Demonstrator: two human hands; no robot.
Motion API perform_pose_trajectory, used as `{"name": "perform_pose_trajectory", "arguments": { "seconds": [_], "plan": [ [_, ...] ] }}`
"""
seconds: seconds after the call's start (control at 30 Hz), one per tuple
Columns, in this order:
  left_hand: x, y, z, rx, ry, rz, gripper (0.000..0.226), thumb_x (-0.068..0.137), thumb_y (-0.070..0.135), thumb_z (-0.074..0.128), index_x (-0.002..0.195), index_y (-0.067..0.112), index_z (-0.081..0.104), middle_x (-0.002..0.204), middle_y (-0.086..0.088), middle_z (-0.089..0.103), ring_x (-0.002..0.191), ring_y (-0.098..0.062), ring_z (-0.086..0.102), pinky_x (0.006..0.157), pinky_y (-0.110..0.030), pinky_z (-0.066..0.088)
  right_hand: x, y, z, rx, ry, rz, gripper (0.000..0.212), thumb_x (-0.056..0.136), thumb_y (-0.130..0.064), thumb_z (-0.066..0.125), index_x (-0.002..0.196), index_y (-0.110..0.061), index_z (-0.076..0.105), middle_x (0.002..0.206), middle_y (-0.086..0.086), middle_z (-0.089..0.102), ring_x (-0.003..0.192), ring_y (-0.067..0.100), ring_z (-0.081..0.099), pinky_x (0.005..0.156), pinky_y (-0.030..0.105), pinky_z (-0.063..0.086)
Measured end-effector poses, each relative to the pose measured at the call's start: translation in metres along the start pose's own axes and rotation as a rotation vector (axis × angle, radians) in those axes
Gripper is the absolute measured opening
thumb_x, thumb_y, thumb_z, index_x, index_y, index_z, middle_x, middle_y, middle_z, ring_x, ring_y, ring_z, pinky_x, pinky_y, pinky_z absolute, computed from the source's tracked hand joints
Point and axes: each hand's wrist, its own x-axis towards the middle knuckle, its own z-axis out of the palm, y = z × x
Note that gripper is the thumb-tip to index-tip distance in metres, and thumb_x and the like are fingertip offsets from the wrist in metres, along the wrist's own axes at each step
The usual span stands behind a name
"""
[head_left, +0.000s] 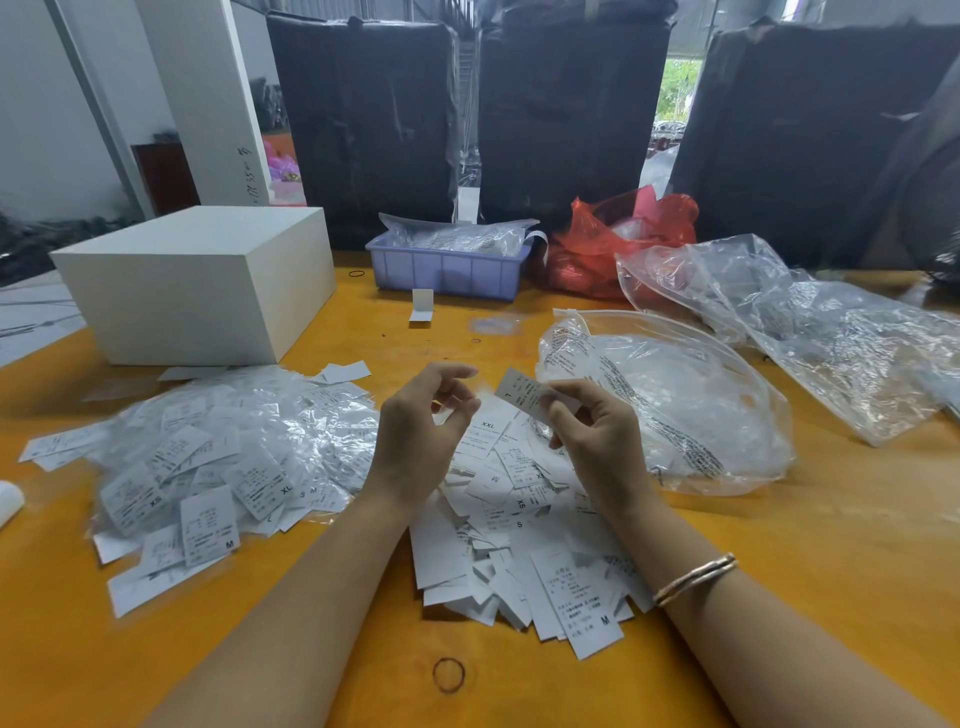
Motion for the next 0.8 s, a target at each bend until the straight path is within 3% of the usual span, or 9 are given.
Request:
{"name": "perform_pose_trajectory", "arguments": {
  "seconds": [0.1,0.2,0.33,0.57,0.67,0.8],
  "plan": [
    [-0.0002,-0.001,-0.0001,-0.019,-0.021,-0.006,0.028,0.08,0.002,0.07,0.107,0.005,0.063,0.081,0.005,0.063,0.078,0.002,0.057,0.073,-0.002,0.041,-0.0008,0.001,0.0007,-0.078,-0.039,-0.058,0.026,0.083,0.006,0.059,0.087,-0.019,0.065,0.069,-0.006,0.062,0.051,0.002,0.054,0.051,0.017,0.046],
    [-0.0005,-0.0026,0.0001,-0.06,-0.092,-0.029,0.026,0.081,0.005,0.07,0.107,0.009,0.064,0.081,0.015,0.061,0.08,0.007,0.059,0.076,-0.002,0.041,-0.0003,0.0039,0.0015,-0.177,-0.068,-0.082,0.022,0.081,0.008,0.059,0.089,-0.009,0.068,0.075,-0.003,0.063,0.06,0.006,0.054,0.055,0.023,0.046],
    [-0.0018,-0.0052,0.0012,-0.134,-0.22,-0.072,0.021,0.082,0.006,0.07,0.097,0.021,0.065,0.082,0.013,0.065,0.083,0.009,0.061,0.079,-0.007,0.046,0.0,0.0035,0.0006,-0.304,-0.079,-0.15,0.02,0.075,0.006,0.056,0.083,-0.003,0.072,0.075,0.001,0.062,0.063,0.006,0.052,0.057,0.011,0.039],
    [-0.0015,-0.0047,0.0006,-0.194,-0.247,-0.103,0.025,0.082,0.009,0.071,0.096,0.028,0.064,0.079,0.018,0.066,0.078,0.004,0.063,0.075,-0.008,0.046,0.0025,0.0039,-0.0031,-0.442,-0.153,-0.209,0.02,0.074,0.011,0.058,0.081,0.0,0.074,0.074,0.009,0.064,0.059,0.014,0.052,0.051,0.013,0.039],
    [-0.0024,-0.0036,0.0006,-0.207,-0.267,-0.109,0.028,0.081,0.009,0.071,0.092,0.034,0.063,0.081,0.019,0.066,0.082,0.006,0.064,0.078,-0.01,0.049,0.0017,0.005,-0.0034,-0.473,-0.195,-0.235,0.019,0.074,0.009,0.059,0.081,0.0,0.074,0.072,0.005,0.061,0.057,0.008,0.049,0.053,0.009,0.038],
    [-0.0023,-0.0025,0.0001,-0.19,-0.289,-0.096,0.027,0.08,0.014,0.073,0.089,0.036,0.062,0.08,0.019,0.066,0.079,0.005,0.064,0.074,-0.011,0.05,0.0005,0.0034,-0.0021,-0.477,-0.192,-0.281,0.03,0.076,0.008,0.057,0.101,-0.002,0.07,0.077,0.001,0.06,0.06,0.011,0.05,0.058,0.006,0.038]
  ]
}}
